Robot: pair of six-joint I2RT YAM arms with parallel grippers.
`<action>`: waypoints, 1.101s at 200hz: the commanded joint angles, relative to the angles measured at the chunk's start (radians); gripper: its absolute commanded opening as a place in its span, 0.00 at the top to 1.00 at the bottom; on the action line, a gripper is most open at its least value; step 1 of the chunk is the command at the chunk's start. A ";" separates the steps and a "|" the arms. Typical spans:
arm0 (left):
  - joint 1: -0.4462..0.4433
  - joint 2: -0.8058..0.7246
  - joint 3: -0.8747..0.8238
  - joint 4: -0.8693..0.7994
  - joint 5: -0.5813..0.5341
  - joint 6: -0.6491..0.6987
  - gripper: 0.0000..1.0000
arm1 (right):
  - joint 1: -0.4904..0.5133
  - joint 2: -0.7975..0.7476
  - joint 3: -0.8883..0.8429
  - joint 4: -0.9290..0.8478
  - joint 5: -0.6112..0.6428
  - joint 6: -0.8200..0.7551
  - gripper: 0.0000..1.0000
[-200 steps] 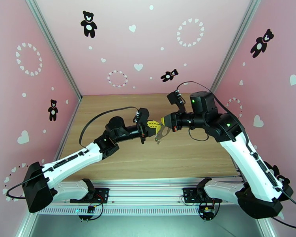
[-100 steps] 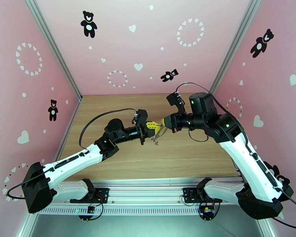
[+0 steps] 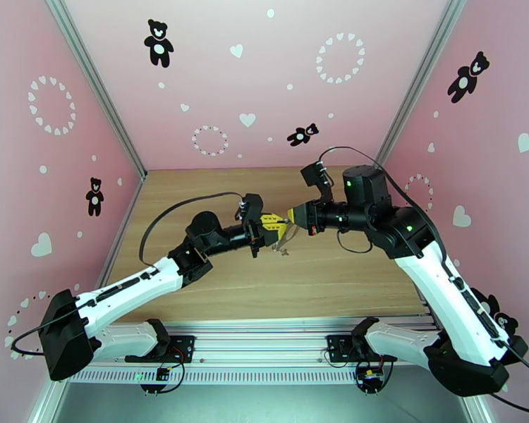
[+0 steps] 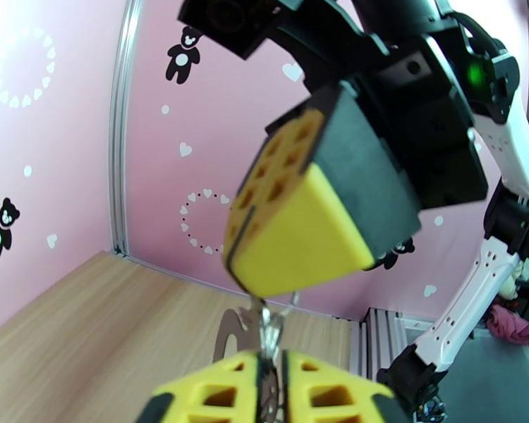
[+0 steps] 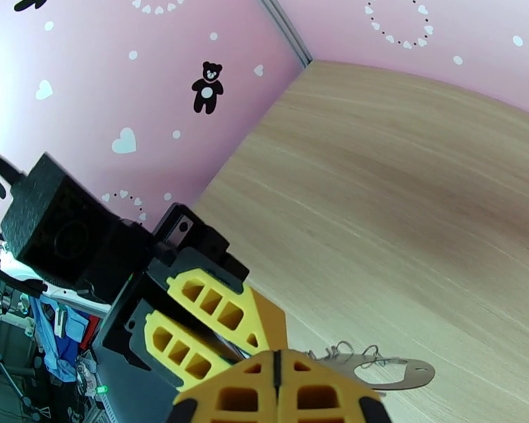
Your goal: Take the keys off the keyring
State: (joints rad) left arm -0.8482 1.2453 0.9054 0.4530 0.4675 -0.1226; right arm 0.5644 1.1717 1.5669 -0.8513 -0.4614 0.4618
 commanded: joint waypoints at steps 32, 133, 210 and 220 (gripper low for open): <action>-0.006 -0.019 0.030 -0.071 -0.026 -0.004 0.66 | -0.005 -0.011 0.008 0.083 -0.034 0.053 1.00; 0.021 -0.070 -0.133 -0.001 -0.248 -0.162 0.77 | -0.147 -0.003 -0.110 0.125 0.191 0.061 1.00; 0.021 -0.097 -0.198 -0.287 -0.509 -0.298 0.67 | -0.388 0.160 -0.623 0.405 0.266 0.074 1.00; 0.021 -0.073 -0.191 -0.296 -0.502 -0.314 0.67 | -0.447 0.206 -0.663 0.446 0.199 0.085 1.00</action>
State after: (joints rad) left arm -0.8326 1.1275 0.6910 0.2539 0.0341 -0.3710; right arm 0.2115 1.3083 0.9771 -0.5335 -0.2268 0.5251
